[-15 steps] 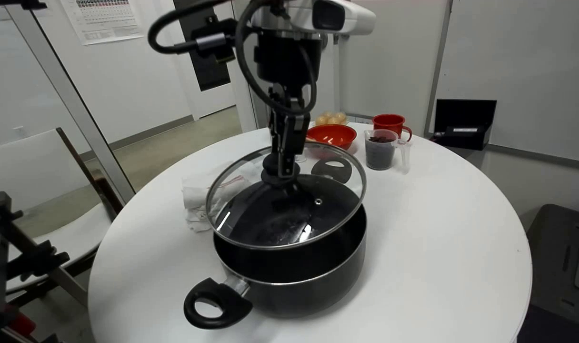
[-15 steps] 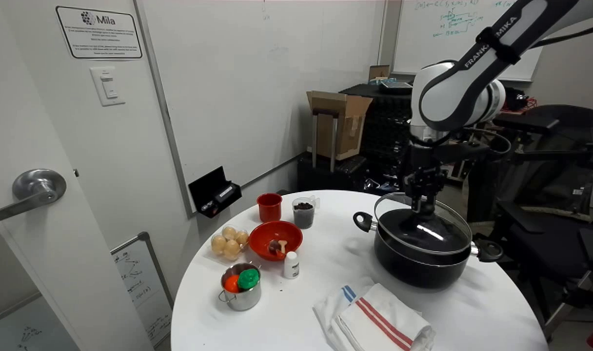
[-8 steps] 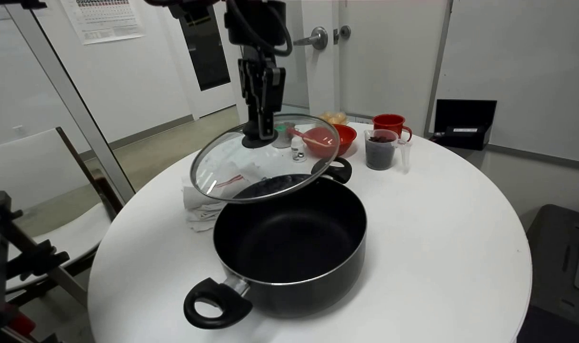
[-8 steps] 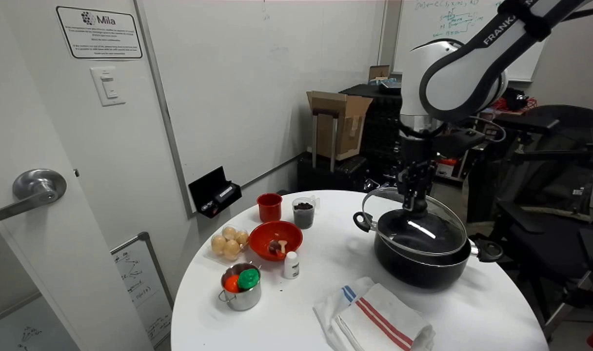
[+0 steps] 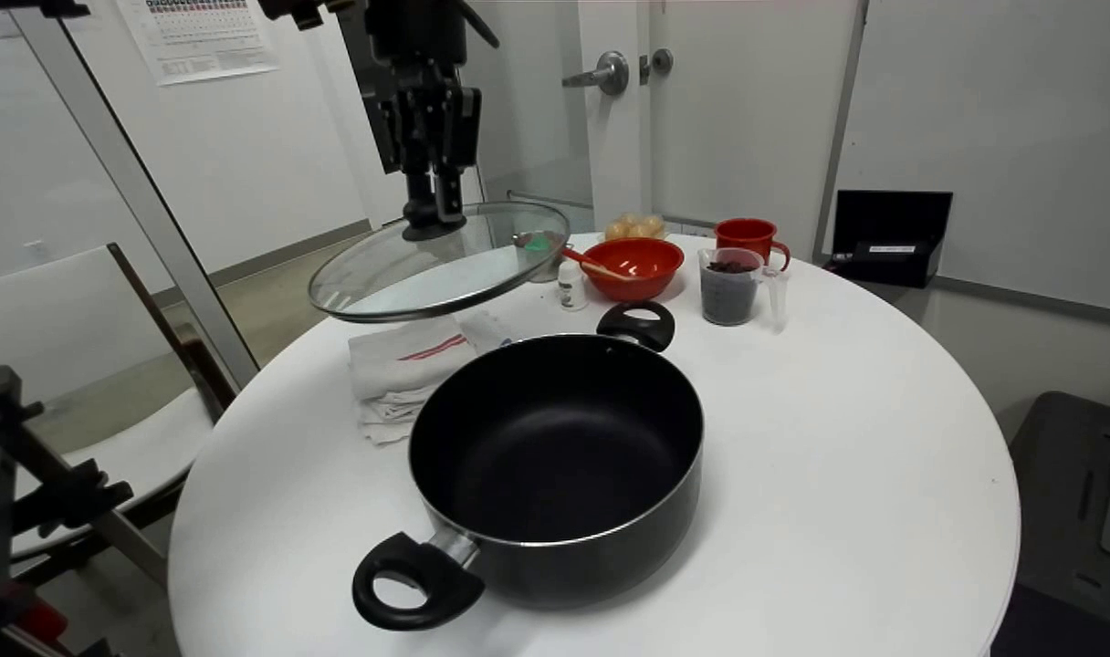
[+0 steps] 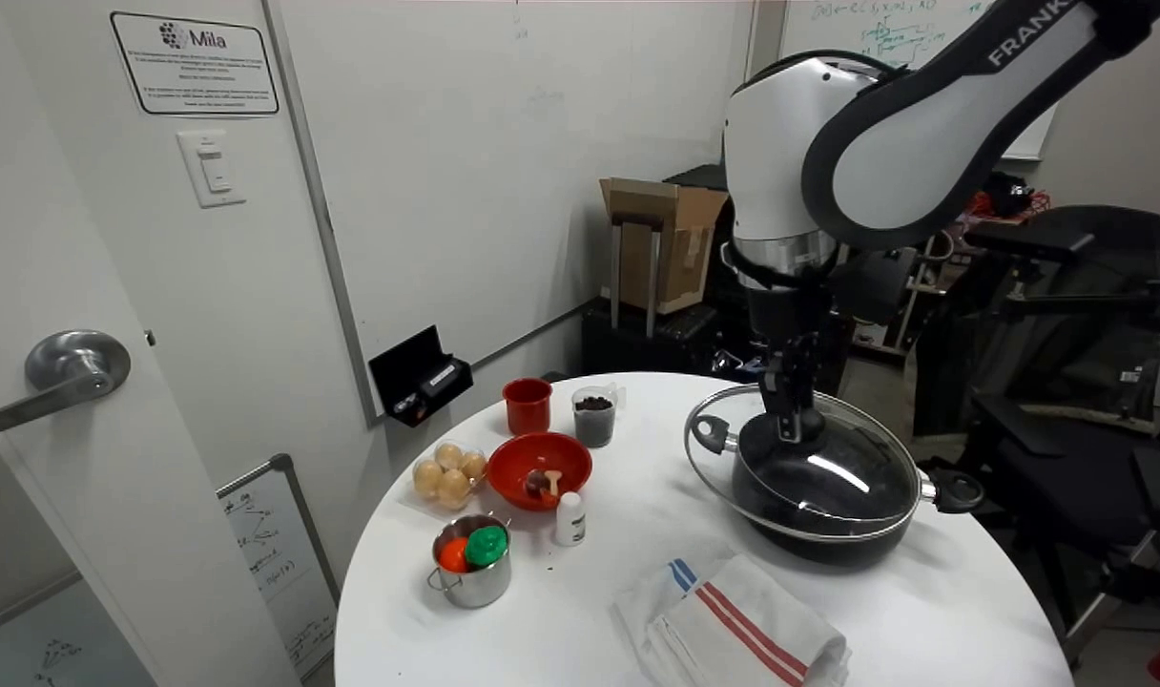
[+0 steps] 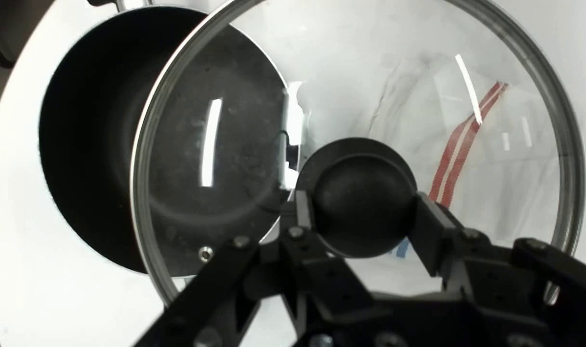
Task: Move open the lid of the pot
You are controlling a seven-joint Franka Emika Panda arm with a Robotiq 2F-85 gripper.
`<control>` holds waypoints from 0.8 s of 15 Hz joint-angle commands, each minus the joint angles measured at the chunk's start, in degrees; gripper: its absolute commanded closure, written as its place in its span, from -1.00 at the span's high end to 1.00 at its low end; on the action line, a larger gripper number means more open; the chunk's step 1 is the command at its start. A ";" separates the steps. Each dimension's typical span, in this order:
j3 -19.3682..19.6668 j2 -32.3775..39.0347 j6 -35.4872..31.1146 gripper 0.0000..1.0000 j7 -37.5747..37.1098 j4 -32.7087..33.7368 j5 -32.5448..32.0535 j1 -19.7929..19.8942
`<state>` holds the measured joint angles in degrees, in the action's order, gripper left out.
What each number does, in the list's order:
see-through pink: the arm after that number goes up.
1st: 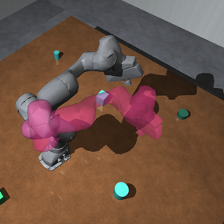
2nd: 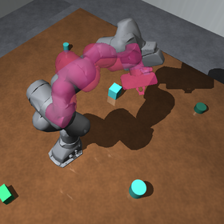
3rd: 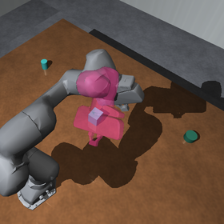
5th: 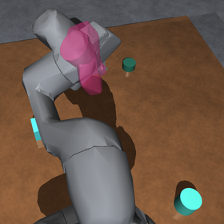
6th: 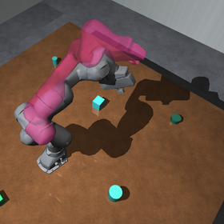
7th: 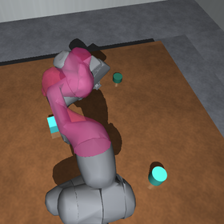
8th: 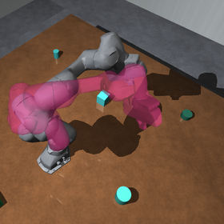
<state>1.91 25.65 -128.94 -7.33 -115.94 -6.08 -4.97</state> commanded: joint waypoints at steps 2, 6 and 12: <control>-2.08 2.90 6.17 -0.50 1.64 6.27 -4.15 -2.89; -4.59 8.08 5.16 -0.50 6.21 11.48 -2.68 -2.81; -6.60 17.84 4.68 -0.50 12.26 19.94 -2.44 -2.91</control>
<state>-3.64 38.71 -125.54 1.22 -102.10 -8.75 -8.20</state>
